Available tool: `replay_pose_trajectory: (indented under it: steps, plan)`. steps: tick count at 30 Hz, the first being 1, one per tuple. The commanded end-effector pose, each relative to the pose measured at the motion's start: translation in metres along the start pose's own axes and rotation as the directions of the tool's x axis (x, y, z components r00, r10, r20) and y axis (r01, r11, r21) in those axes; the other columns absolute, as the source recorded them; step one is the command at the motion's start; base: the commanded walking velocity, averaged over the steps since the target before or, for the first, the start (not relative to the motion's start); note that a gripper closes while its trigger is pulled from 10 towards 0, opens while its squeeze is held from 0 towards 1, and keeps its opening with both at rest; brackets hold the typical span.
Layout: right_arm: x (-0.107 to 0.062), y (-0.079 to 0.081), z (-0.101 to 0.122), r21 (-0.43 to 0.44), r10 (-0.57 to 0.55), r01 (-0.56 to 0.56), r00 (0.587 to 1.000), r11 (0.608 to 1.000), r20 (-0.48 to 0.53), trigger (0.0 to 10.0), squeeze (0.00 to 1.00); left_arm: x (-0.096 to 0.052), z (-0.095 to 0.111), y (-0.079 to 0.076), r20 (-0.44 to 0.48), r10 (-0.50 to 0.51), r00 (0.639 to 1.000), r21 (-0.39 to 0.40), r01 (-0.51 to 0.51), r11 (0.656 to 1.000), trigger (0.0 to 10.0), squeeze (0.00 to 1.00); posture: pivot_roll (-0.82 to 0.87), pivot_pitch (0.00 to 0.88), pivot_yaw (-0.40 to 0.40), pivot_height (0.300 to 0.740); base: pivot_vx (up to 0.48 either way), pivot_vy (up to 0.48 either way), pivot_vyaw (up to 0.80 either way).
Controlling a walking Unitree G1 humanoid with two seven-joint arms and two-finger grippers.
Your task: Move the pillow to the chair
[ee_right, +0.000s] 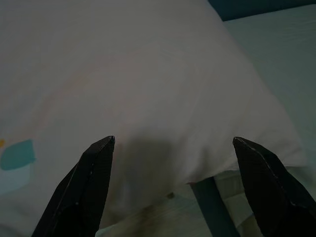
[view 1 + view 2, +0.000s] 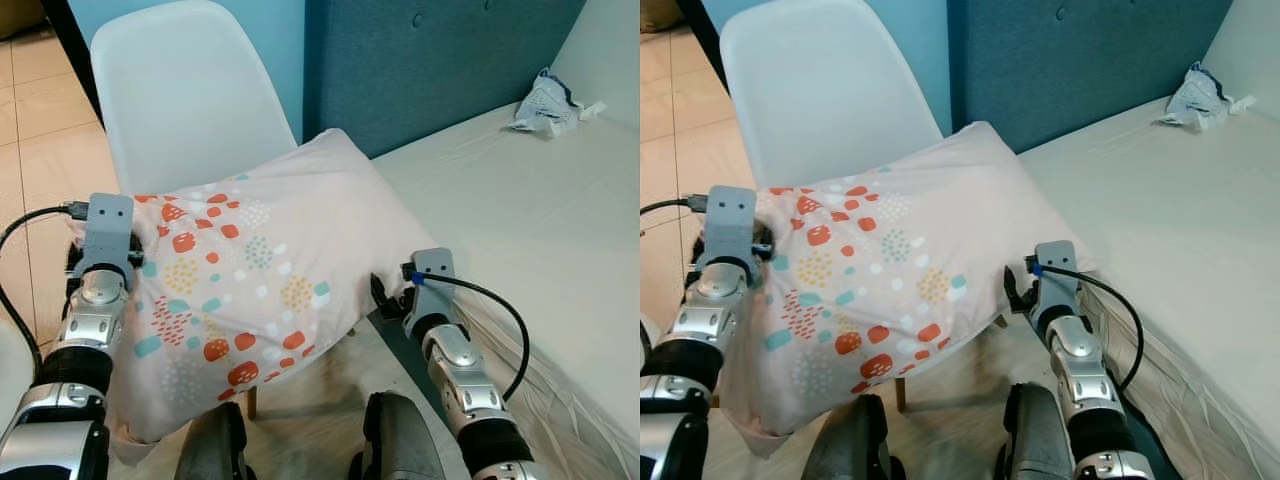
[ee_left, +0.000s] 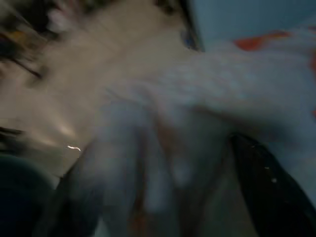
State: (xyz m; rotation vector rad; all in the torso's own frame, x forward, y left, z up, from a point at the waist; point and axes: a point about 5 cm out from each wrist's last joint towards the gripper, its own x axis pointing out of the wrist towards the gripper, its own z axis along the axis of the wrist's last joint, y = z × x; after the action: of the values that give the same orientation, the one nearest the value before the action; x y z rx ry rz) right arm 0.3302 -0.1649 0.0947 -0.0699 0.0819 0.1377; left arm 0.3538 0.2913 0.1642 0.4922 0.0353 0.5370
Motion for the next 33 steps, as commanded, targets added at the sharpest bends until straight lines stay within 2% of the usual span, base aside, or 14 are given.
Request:
replay_pose_trajectory:
  steps: [1, 2, 4, 11, 13, 15, 18, 20, 22, 23, 25, 29, 32, 33]
  plan:
    - [-0.003, 0.0, -0.008, 0.005, -0.004, 0.004, 1.0, 1.0, -0.02, 10.0, 0.0, 0.002, 0.007, 0.021, 0.097, 0.135, 0.986, 0.135, -0.147, 0.98, 10.0, 1.0, 0.01, 0.199, -0.027, 0.603, 0.0, 0.0, 0.0]
    - [-0.003, -0.001, -0.008, 0.004, -0.004, 0.004, 1.0, 1.0, -0.02, 10.0, 0.0, 0.004, 0.01, 0.032, 0.133, 0.214, 0.968, 0.198, -0.238, 0.951, 10.0, 1.0, 0.01, 0.199, -0.027, 0.603, 0.0, 0.0, 0.0]
    - [-0.003, -0.002, -0.008, 0.0, -0.005, 0.005, 1.0, 1.0, -0.02, 10.0, 0.0, 0.007, 0.013, 0.051, 0.166, 0.309, 0.936, 0.269, -0.345, 0.899, 10.0, 0.0, 0.01, 0.199, -0.026, 0.603, 0.0, 0.0, 0.0]
    - [-0.004, -0.004, -0.009, 0.0, -0.007, 0.007, 1.0, 1.0, -0.022, 10.0, 0.0, 0.013, 0.033, 0.079, 0.258, 0.355, 0.898, 0.27, -0.42, 0.867, 10.0, 0.0, 0.02, 0.197, -0.028, 0.603, 0.0, 0.0, 0.0]
    - [-0.004, -0.003, -0.009, 0.001, -0.006, 0.006, 1.0, 1.0, -0.022, 10.0, 0.0, 0.014, 0.037, 0.078, 0.246, 0.35, 0.904, 0.194, -0.399, 0.896, 10.0, 0.0, 0.02, 0.194, -0.027, 0.603, 0.0, 0.0, 0.0]
    - [-0.002, -0.001, -0.009, 0.002, -0.001, 0.002, 1.0, 1.0, -0.023, 10.0, 0.0, 0.014, 0.049, 0.061, 0.238, 0.247, 0.939, -0.059, -0.24, 0.969, 10.0, 0.0, 0.03, 0.189, -0.027, 0.603, 0.0, 0.0, 0.0]
    - [-0.001, 0.001, -0.007, 0.002, 0.002, -0.002, 1.0, 1.0, -0.019, 10.0, 0.0, 0.012, 0.058, 0.051, 0.257, 0.226, 0.939, -0.166, -0.188, 0.968, 10.0, 0.0, 0.03, 0.185, -0.027, 0.603, 0.0, 0.0, 0.0]
    - [0.0, 0.001, -0.005, 0.004, 0.001, -0.001, 1.0, 1.0, -0.01, 10.0, 0.0, 0.012, 0.069, 0.05, 0.236, 0.245, 0.94, -0.378, -0.144, 0.914, 10.0, 0.0, 0.02, 0.178, -0.021, 0.603, 0.0, 0.0, 0.0]
    - [0.002, 0.001, -0.003, 0.018, -0.004, 0.004, 1.0, 1.0, -0.001, 10.0, 0.0, 0.011, 0.087, 0.047, 0.241, 0.219, 0.945, -0.621, -0.023, 0.783, 10.0, 0.0, 0.02, 0.164, -0.018, 0.603, 0.0, 0.0, 0.0]
    - [0.002, 0.001, -0.003, 0.018, -0.004, 0.004, 1.0, 1.0, -0.001, 10.0, 0.0, 0.011, 0.087, 0.047, 0.241, 0.219, 0.945, -0.621, -0.023, 0.783, 10.0, 0.0, 0.02, 0.164, -0.018, 0.603, 0.0, 0.0, 0.0]
    - [0.003, 0.0, 0.001, 0.027, -0.004, 0.004, 1.0, 1.0, 0.014, 10.0, 0.0, 0.009, 0.112, 0.042, 0.326, 0.143, 0.934, -0.714, 0.144, 0.686, 10.0, 0.0, 0.02, 0.158, -0.017, 0.603, 0.0, 0.0, 0.0]
    - [0.005, 0.002, 0.005, 0.05, 0.008, -0.009, 0.999, 0.999, 0.032, 10.0, 0.0, -0.001, 0.133, 0.018, 0.449, -0.042, 0.893, -0.668, 0.366, 0.648, 10.0, 0.0, 0.03, 0.14, -0.009, 0.603, 0.0, 0.0, 0.0]
    - [0.008, 0.025, 0.008, -0.042, 0.116, -0.115, 0.993, 0.992, 0.031, 10.0, 0.0, -0.029, 0.074, -0.057, 0.287, -0.374, 0.882, -0.242, 0.444, 0.862, 10.0, 0.0, 0.03, 0.122, 0.01, 0.603, 0.0, 0.0, 0.0]
    - [0.008, 0.025, 0.008, -0.042, 0.116, -0.115, 0.993, 0.992, 0.031, 10.0, 0.0, -0.029, 0.074, -0.057, 0.287, -0.374, 0.882, -0.242, 0.444, 0.862, 10.0, 0.0, 0.03, 0.122, 0.01, 0.603, 0.0, 0.0, 0.0]
